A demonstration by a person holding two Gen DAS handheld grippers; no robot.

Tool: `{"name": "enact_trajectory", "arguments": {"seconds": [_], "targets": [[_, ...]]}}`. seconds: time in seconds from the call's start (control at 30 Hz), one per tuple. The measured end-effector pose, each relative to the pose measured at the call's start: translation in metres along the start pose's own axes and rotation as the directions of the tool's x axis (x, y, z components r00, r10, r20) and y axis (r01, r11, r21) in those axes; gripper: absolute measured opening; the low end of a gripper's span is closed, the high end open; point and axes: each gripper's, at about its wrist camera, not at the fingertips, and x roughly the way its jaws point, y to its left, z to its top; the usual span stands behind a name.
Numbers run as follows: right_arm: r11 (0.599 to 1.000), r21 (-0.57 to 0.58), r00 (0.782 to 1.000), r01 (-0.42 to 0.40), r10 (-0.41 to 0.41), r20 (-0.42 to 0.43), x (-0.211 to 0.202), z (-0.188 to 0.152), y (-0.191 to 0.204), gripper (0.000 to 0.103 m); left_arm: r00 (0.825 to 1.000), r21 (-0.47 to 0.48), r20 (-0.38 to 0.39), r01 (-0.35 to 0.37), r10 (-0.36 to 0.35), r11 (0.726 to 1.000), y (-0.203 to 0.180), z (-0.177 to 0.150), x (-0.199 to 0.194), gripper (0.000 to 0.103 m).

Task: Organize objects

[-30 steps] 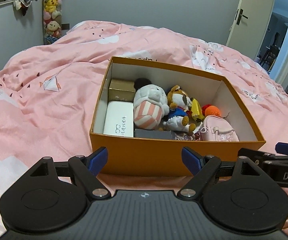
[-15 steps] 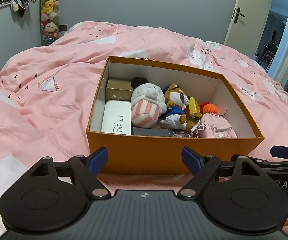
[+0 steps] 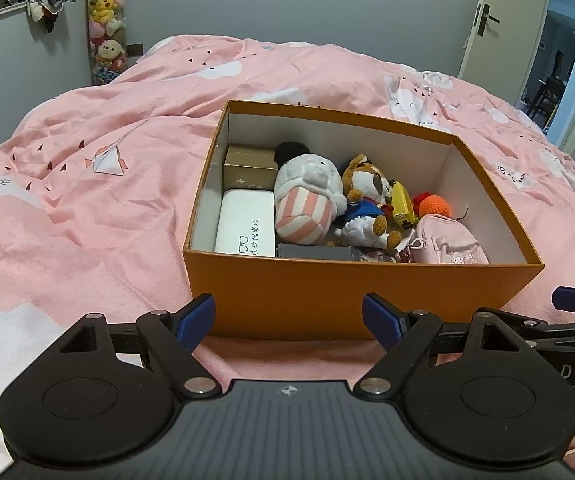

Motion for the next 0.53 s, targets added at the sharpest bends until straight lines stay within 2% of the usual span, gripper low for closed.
{"name": "enact_trajectory", "arguments": {"seconds": [0.53], "targets": [[1.0, -0.004, 1.0, -0.003, 0.003, -0.017, 0.0019, -0.0024, 0.0005, 0.102, 1.0, 0.019, -0.012, 0.019, -0.019, 1.0, -0.0019, -0.0015, -0.0013, 0.097]]}}
